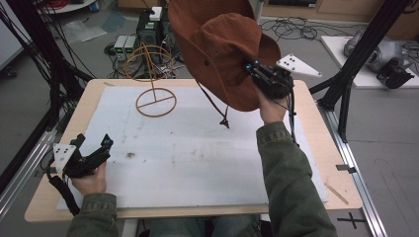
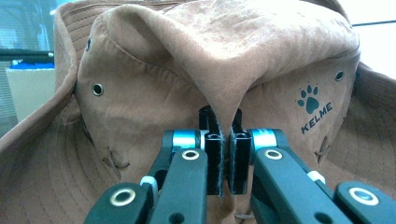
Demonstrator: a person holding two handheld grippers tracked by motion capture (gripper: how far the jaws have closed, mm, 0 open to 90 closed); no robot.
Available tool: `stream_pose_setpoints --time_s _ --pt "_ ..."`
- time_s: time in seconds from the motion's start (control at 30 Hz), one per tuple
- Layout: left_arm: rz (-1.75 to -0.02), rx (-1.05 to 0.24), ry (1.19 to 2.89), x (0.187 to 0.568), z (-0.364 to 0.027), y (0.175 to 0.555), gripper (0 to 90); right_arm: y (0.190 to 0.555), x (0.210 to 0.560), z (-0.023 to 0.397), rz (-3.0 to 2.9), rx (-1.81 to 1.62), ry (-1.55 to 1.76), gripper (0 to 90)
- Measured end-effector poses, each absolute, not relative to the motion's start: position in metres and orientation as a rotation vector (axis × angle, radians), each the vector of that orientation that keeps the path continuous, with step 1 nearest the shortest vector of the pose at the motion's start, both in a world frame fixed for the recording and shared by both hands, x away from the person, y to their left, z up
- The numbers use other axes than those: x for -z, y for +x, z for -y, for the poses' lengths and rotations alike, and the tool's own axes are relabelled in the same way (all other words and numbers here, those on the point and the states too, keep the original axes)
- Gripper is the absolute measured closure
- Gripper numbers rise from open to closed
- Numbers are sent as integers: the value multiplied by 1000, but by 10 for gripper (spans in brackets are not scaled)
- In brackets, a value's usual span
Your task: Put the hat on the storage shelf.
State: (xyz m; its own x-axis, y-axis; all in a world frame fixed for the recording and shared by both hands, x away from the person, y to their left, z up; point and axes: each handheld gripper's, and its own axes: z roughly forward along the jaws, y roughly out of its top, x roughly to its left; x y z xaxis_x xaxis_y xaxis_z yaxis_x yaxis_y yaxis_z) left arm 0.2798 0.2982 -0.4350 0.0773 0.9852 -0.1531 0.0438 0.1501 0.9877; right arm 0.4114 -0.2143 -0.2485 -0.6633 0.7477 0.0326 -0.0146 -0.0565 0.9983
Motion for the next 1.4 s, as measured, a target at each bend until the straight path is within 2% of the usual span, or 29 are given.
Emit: stream_pose_setpoints --time_s 1.07,1.4 --pt "-1235 -996 1127 435 -299 279 127 494 202 28 -1870 -1744 676 887" --pt "-1233 -1012 1127 436 -300 276 127 508 216 0 -1980 -1644 704 887"
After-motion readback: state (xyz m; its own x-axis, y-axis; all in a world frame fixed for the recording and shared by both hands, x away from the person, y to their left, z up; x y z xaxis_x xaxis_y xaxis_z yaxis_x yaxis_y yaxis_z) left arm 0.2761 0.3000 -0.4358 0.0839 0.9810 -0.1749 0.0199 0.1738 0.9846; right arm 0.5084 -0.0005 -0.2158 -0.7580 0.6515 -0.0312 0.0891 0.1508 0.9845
